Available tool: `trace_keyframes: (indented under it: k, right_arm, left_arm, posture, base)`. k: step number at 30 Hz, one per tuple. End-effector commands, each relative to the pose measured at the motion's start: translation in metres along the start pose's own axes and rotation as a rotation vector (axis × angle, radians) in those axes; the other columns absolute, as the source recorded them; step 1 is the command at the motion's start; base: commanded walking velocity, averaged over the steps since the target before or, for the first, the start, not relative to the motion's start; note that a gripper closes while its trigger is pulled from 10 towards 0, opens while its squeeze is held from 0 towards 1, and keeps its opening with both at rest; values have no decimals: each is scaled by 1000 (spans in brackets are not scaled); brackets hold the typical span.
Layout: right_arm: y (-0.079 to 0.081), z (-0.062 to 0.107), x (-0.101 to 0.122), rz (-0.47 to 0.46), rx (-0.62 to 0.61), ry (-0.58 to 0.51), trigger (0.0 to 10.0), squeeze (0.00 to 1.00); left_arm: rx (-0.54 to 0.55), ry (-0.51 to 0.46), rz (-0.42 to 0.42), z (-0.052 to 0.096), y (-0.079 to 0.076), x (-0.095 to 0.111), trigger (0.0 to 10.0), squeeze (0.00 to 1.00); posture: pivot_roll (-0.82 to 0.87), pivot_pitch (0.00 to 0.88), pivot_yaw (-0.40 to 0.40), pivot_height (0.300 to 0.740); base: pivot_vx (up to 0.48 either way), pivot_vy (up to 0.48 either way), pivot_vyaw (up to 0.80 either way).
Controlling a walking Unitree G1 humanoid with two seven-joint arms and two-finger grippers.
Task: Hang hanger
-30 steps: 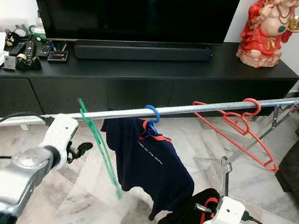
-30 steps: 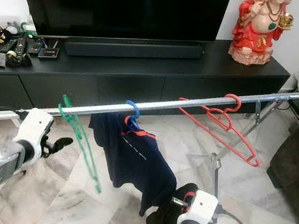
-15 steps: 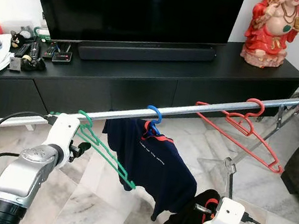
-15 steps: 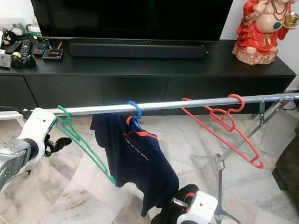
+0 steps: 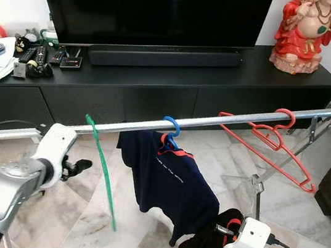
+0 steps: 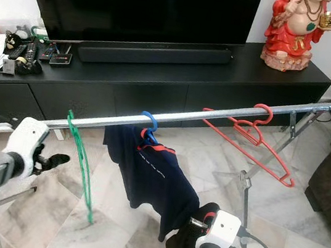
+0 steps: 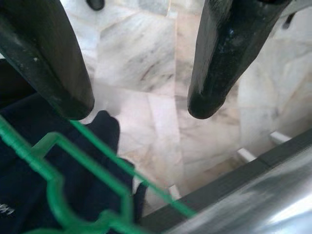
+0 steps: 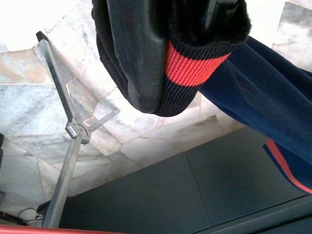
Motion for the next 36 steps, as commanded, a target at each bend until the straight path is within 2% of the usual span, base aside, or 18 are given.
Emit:
trace_keyframes:
  k: [1,2,3,6,10,12,18,19,24,27,33,36]
  right_arm:
    - [2,2,-2,-1,1,-2,10000,0]
    - [2,2,-2,-1,1,-2,10000,0]
    - [3,2,-2,-1,3,-1,10000,0]
    - [5,2,-3,-1,8,3,10000,0]
    - [4,3,-4,-1,7,7,10000,0]
    - [2,2,-5,1,3,10,10000,0]
    - [1,3,-5,3,2,12,10000,0]
    - [1,3,-6,4,3,13,10000,0]
    - [2,3,-7,5,11,18,10000,0]
    - [3,3,-7,8,20,21,10000,0]
    - [-2,0,-5,24,26,15,10000,0]
    - [-8,-1,-3,39,28,10,10000,0]
  left_arm:
    - [-2,-37,5,8,5,11,10000,1000]
    - [-2,-37,5,8,5,11,10000,1000]
    - [-37,-77,5,11,1,22,10000,1000]
    - [-127,-143,17,14,-13,36,10000,1000]
    - [-195,-155,32,12,-24,38,10000,1000]
    - [-235,-149,55,5,-33,29,10000,1000]
    - [-259,-186,47,2,-40,29,10000,1000]
    - [-252,-195,35,2,-40,28,10000,0]
    - [-224,-242,50,3,-34,25,10000,0]
    - [-161,-329,80,6,-29,21,10000,0]
    - [-118,-385,94,12,-36,6,10000,0]
    - [-113,-409,94,13,-39,5,10000,0]
  posture:
    - [58,105,88,740]
    - [58,105,88,740]
    - [59,107,88,740]
    - [59,108,88,740]
    - [55,106,89,740]
    - [50,105,90,740]
    - [40,107,89,740]
    - [43,107,87,740]
    - [46,103,81,740]
    - [44,98,74,740]
    - [33,84,39,740]
    - [33,77,26,740]
  base:
    - [0,0,0]
    - [0,0,0]
    - [0,0,0]
    - [0,0,0]
    - [0,0,0]
    - [0,0,0]
    - [0,0,0]
    - [0,0,0]
    - [0,0,0]
    - [0,0,0]
    - [0,0,0]
    - [0,0,0]
Point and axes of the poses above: a point about 5 cm out from each wrist's last joint towards the gripper, its own z axis pointing back from the gripper into the wrist, its own x axis along the axis of the wrist's last joint, y = z × x, the point moved 2 cm from there along -z, pointing out of the wrist towards the gripper, and after that the axes turned 11 degrees about z, right-handed, at the moved point
